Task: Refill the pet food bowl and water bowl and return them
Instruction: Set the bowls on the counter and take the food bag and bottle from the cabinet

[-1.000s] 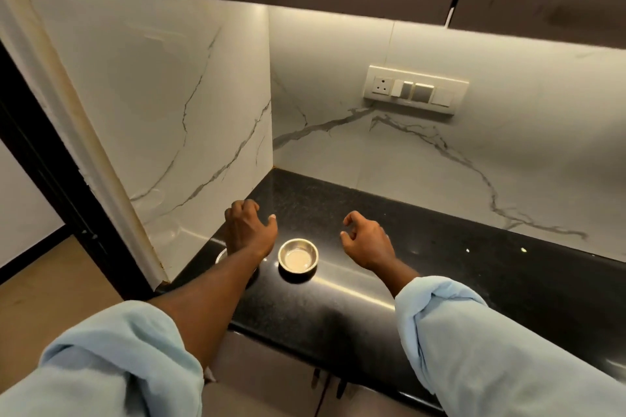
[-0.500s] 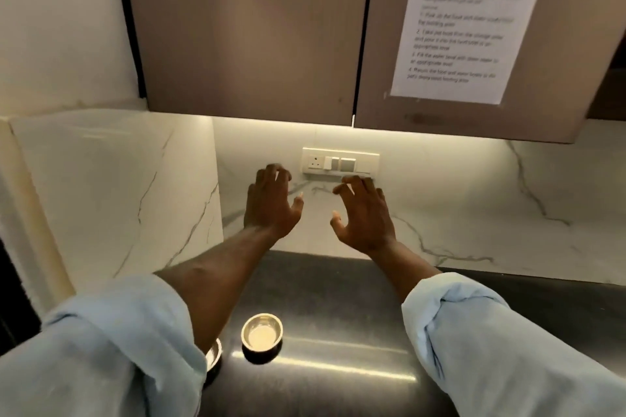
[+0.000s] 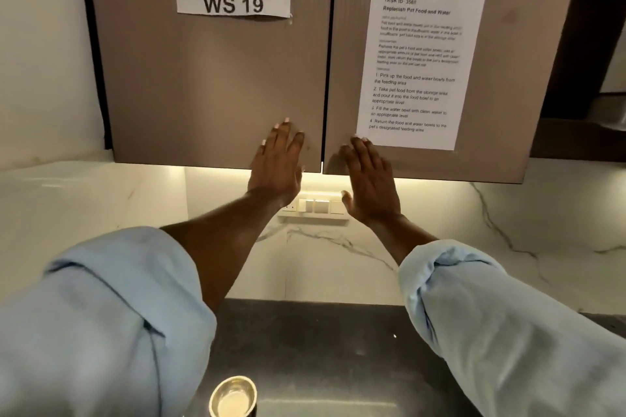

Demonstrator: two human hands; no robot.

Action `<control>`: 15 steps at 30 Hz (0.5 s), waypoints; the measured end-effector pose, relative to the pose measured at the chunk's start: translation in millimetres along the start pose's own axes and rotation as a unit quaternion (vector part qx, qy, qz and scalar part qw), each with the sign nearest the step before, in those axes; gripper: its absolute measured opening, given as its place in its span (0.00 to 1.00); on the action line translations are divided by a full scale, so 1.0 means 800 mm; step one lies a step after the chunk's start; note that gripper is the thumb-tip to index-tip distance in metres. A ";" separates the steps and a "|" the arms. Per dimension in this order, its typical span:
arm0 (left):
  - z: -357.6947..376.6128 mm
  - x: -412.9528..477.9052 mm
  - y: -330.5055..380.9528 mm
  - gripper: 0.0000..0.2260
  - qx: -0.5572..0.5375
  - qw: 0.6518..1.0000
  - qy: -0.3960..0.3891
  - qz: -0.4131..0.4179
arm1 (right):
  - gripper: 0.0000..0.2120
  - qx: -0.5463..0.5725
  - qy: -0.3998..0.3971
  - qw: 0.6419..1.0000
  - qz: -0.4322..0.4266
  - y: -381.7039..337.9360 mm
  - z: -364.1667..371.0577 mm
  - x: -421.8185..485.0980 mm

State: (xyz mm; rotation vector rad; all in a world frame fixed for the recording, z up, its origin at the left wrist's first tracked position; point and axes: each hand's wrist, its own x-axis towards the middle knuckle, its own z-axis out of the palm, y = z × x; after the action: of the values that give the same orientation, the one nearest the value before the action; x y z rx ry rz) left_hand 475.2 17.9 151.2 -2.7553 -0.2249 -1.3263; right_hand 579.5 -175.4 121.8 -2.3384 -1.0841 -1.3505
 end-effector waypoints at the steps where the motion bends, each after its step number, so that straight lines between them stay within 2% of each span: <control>1: 0.004 0.006 0.000 0.31 0.013 1.000 0.001 -0.001 | 0.50 0.000 0.010 1.000 -0.009 0.003 0.004 0.006; 7: 0.034 0.014 -0.003 0.33 0.049 0.998 0.021 -0.017 | 0.52 -0.026 0.044 0.998 -0.022 0.012 0.017 0.042; 12: 0.050 0.015 -0.008 0.33 0.051 0.998 0.046 -0.017 | 0.40 -0.074 0.088 0.993 -0.037 0.008 0.030 0.061; 15: 0.053 0.013 -0.009 0.33 0.056 0.997 0.050 -0.014 | 0.37 -0.095 0.089 0.990 -0.049 0.009 0.028 0.061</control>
State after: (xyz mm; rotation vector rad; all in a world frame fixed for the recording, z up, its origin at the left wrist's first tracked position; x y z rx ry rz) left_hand 513.1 31.4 132.7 -2.5945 -0.3235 -1.4087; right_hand 613.8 -144.7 151.0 -2.2625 -1.0716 -1.7303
